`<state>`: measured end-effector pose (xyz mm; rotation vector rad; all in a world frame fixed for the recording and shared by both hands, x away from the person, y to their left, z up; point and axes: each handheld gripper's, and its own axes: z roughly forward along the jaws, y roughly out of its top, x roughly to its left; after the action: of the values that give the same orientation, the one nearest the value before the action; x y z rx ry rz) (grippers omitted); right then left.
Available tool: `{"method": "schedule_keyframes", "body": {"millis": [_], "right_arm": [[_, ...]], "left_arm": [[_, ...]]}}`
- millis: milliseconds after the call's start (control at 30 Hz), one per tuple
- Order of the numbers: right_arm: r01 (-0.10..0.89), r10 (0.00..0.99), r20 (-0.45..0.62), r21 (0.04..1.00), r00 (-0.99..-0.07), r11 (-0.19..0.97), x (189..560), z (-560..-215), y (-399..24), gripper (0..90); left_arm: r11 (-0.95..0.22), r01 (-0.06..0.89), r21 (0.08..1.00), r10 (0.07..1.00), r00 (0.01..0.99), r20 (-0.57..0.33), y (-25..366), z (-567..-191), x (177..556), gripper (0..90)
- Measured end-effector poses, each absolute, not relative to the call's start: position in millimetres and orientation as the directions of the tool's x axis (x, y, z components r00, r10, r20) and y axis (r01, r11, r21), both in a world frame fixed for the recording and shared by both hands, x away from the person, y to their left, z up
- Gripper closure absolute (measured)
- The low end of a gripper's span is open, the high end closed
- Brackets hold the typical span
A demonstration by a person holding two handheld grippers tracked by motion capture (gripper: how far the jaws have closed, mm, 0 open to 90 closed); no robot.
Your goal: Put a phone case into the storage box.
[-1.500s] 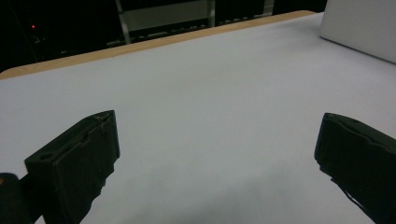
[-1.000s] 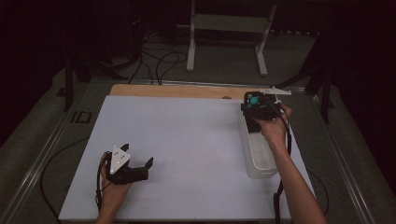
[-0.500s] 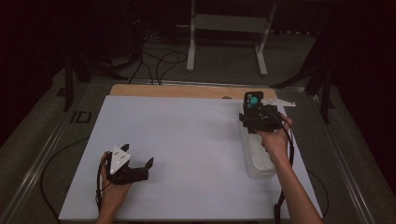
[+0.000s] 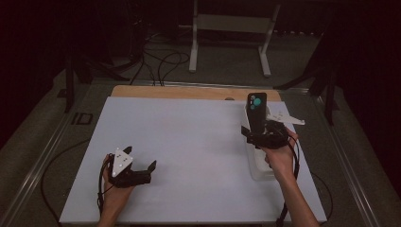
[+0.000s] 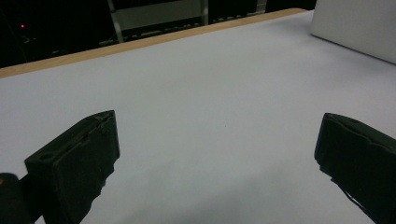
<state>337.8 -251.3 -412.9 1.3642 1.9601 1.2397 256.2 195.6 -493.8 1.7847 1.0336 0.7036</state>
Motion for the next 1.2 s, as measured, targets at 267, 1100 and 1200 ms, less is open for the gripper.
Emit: {"method": "schedule_keyframes", "body": {"millis": [267, 1100, 1200], "right_arm": [[0.493, 0.893, 0.152, 0.866, -0.424, 0.087, 316, -424, -256, 10.2], [0.319, 0.863, 0.027, 0.935, -0.504, 0.157, 260, -456, -256, 10.1], [0.311, 0.859, 0.034, 0.939, -0.510, 0.147, 257, -459, -255, 10.1]], "left_arm": [[-0.206, 0.346, 0.915, 0.867, 0.498, 0.007, 200, -490, 254, 0.6], [-0.229, 0.340, 0.912, 0.825, 0.565, -0.004, 201, -485, 250, 0.5], [-0.232, 0.336, 0.913, 0.820, 0.572, -0.002, 201, -485, 249, 0.5]]}}
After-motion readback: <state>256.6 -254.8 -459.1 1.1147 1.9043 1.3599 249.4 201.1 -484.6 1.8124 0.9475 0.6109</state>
